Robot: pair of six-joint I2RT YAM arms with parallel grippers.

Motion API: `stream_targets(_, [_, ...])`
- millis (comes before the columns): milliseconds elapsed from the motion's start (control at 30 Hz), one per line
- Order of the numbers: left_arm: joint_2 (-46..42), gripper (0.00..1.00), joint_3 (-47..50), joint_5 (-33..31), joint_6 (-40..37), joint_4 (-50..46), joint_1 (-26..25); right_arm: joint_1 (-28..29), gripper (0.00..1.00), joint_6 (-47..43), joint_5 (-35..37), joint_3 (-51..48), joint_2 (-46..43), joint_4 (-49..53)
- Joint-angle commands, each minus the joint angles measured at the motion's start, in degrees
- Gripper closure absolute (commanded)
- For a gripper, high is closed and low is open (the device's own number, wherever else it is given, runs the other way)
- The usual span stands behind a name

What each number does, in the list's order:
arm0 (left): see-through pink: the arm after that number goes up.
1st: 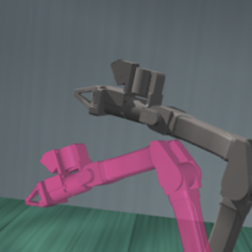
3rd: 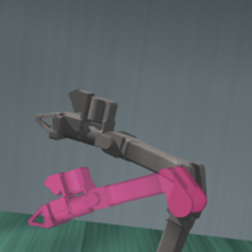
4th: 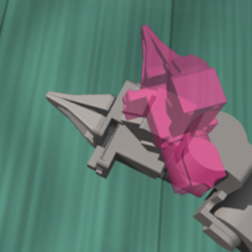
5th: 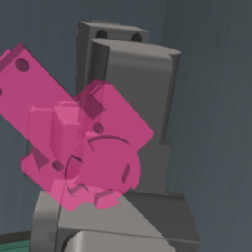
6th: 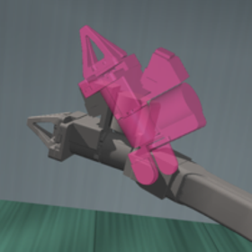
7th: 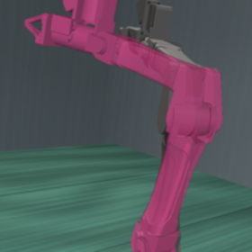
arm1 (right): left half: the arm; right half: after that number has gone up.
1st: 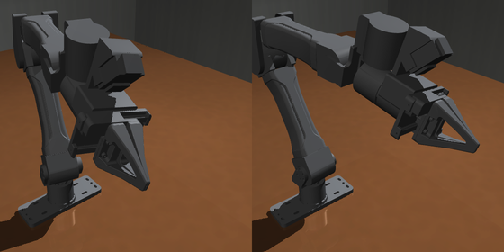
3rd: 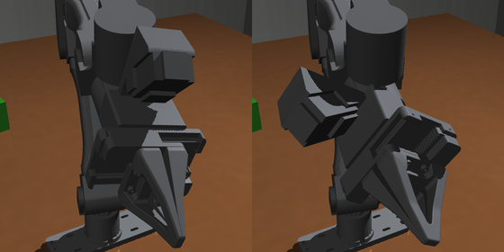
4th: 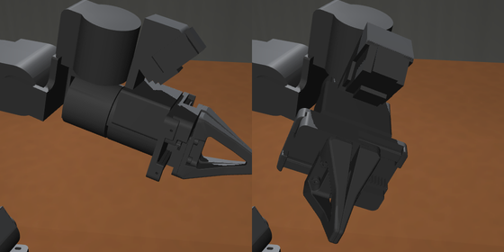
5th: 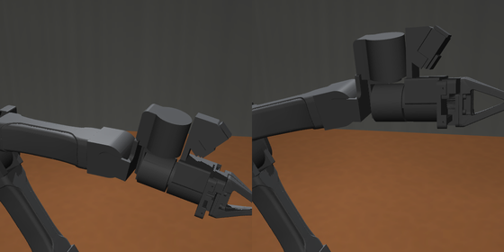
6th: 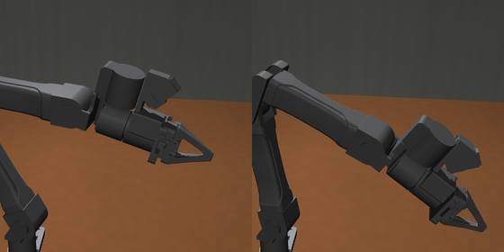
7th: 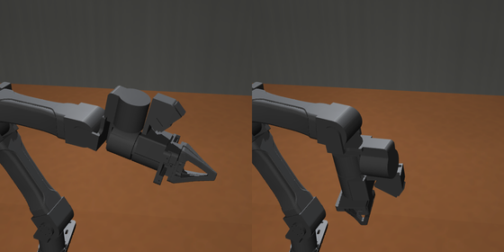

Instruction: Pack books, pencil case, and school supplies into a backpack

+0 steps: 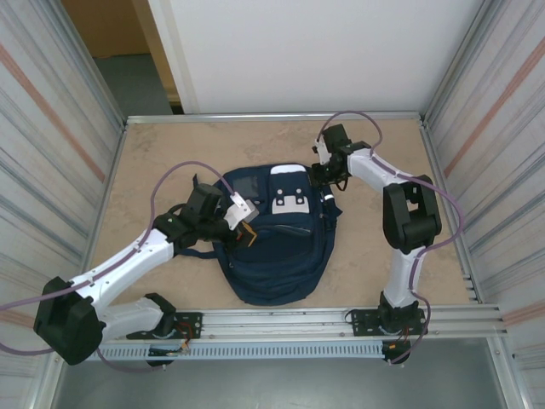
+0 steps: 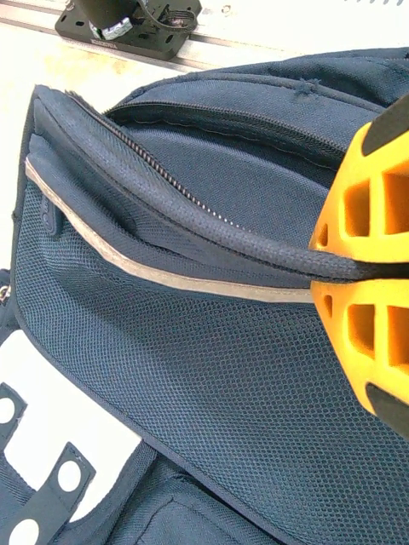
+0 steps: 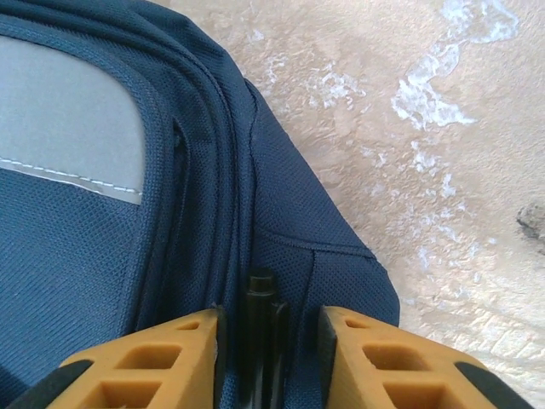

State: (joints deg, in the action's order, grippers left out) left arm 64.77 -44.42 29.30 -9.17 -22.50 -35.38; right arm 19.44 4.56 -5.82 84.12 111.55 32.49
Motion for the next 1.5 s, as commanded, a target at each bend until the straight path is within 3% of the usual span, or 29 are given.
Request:
stream_targets(0, [-1.2,0.99,-0.1,0.1,1.0,-0.4,-0.2,1.4,0.72,1.0,6.0,0.2,1.3,0.2])
stream_targets(200, [-1.4,0.99,0.4,0.2,1.6,-0.4,-0.1,1.3,0.84,2.1,7.4,-0.2,-0.2,0.3])
stream_targets(400, [-2.9,1.00,1.2,-0.4,1.8,0.0,0.0,0.9,0.88,4.4,4.5,-0.6,-4.8,1.1])
stream_targets(567, [-3.6,1.00,0.2,1.1,2.9,0.7,-0.1,-1.1,0.96,7.3,-3.1,-1.3,-10.1,1.0])
stream_targets(867, [-3.2,1.00,-3.1,2.4,2.1,0.5,0.3,-0.7,0.95,6.3,-15.4,-6.7,-26.3,-2.9])
stream_targets(1000, [-1.2,1.00,-5.2,6.3,2.6,0.7,1.2,3.6,0.95,1.0,-22.8,-12.3,-37.8,-8.4])
stream_targets(1100, [1.2,1.00,-6.7,10.4,4.4,1.4,1.7,10.0,0.94,-9.3,-28.5,-16.1,-44.6,-9.9])
stream_targets(1300, [6.2,1.00,-9.8,14.2,6.5,-0.1,4.0,25.8,0.93,-29.0,-24.1,-21.8,-51.1,-7.2])
stream_targets(1367, [7.4,1.00,-10.2,15.3,7.3,0.2,4.6,29.0,0.93,-33.5,-23.3,-22.6,-50.6,-5.9])
stream_targets(1467, [8.5,1.00,-10.4,15.6,8.1,0.9,4.6,34.0,0.92,-38.8,-15.3,-22.4,-46.7,-3.9])
